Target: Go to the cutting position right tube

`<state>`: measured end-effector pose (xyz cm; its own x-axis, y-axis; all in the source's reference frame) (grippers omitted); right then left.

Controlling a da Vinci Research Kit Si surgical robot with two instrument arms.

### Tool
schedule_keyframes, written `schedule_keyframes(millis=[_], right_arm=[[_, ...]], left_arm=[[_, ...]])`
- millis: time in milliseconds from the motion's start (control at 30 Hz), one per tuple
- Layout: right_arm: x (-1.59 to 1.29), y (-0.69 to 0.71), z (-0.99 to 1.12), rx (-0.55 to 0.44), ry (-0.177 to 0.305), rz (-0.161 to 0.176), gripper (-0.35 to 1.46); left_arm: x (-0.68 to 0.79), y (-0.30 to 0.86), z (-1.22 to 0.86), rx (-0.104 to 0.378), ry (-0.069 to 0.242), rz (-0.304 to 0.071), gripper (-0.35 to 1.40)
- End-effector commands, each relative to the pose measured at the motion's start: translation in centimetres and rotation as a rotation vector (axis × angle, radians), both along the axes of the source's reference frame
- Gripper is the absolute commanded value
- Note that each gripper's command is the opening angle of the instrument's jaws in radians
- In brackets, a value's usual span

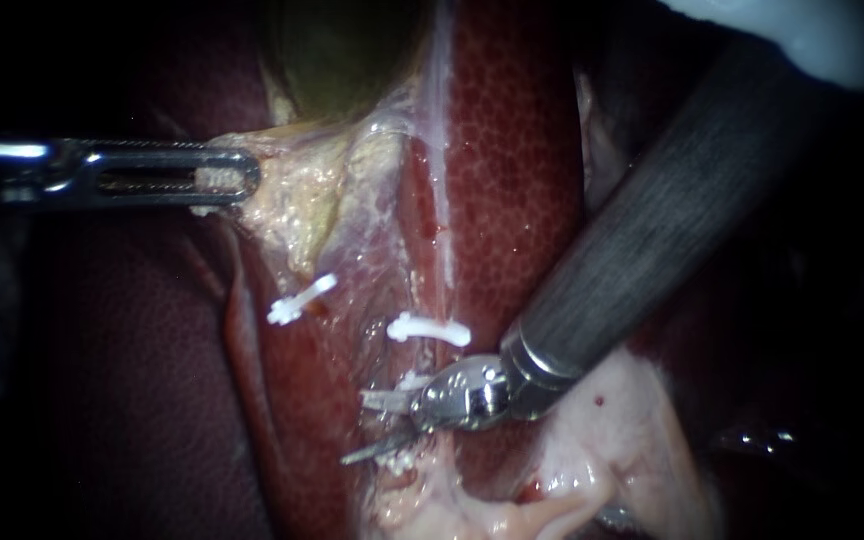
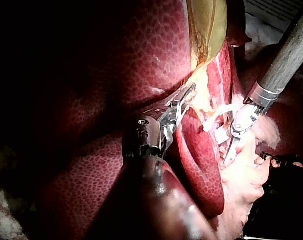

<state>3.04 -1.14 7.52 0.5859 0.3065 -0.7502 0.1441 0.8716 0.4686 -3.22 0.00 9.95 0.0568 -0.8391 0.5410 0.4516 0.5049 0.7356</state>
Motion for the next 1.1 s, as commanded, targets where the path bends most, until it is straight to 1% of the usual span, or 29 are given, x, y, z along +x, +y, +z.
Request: schedule_keyframes(millis=[33,233,367,633,800,933,1033,1100], right_arm=[[0.0,0.0,0.0,0.0,0.001,-0.002,1.43],[-0.07,-0.01,-0.01,0.01,-0.001,0.001,1.43],[-0.12,0.02,-0.05,0.013,0.0,-0.001,1.43],[-0.39,0.11,-0.23,0.044,-0.003,-0.002,1.43],[-0.63,0.23,-0.39,0.079,-0.025,0.033,1.43],[-0.85,0.35,-0.55,0.167,-0.057,0.071,1.38],[-0.98,0.41,-0.63,0.221,-0.077,0.093,1.35],[-1.05,0.44,-0.65,0.242,-0.085,0.101,1.31]], left_arm=[[0.0,0.0,0.0,0.0,0.0,0.0,-0.35],[0.0,0.0,0.0,0.0,0.0,0.0,-0.35],[0.0,0.0,0.01,0.0,0.0,0.0,-0.35],[0.01,-0.01,0.01,0.005,-0.002,-0.002,-0.35],[0.01,-0.01,0.0,0.005,-0.002,-0.002,-0.35],[0.01,-0.01,0.0,0.005,-0.002,-0.002,-0.35],[0.01,-0.01,0.0,0.005,-0.002,-0.002,-0.35],[0.01,-0.01,0.0,0.005,-0.002,-0.002,-0.35]])
